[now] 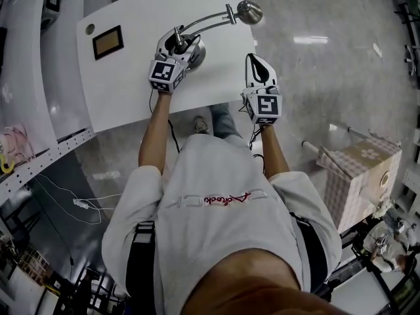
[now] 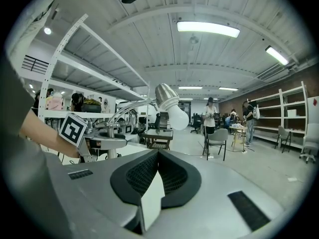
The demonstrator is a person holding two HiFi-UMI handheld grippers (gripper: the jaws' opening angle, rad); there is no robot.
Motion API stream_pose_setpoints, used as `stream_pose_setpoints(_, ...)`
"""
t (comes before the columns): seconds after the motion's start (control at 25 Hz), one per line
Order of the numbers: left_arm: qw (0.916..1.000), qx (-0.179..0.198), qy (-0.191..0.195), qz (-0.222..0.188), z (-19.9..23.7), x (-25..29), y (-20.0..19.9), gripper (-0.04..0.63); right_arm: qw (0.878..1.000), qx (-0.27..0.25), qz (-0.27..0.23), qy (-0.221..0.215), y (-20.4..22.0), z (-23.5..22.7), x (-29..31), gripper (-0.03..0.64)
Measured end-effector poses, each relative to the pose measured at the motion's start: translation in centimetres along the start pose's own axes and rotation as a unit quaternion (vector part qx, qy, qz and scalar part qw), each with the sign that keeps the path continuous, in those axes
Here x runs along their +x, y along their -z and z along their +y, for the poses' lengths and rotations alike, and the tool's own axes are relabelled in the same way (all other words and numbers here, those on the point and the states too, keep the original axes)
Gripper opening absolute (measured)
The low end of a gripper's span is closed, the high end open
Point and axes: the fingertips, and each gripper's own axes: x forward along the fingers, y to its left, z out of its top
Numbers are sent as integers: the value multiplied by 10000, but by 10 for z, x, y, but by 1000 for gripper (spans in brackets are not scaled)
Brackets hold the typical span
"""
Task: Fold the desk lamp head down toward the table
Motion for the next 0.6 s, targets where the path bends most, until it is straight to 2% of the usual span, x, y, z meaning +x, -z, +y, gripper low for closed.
stream_pose_setpoints(0.08,10000,48,-18,7,1,3,0,228,10000,-19,-5,-13,0,0,0,12)
stream_pose_setpoints(0.32,9998,170,-73,1,0,3,1,107,10000,-19,-37,39,-1,-2,-1,12)
stream_pose_setpoints(0.6,9999,90,-76,-77,1,3,0,106,9999,-23,-143,23,-11,0,0,12)
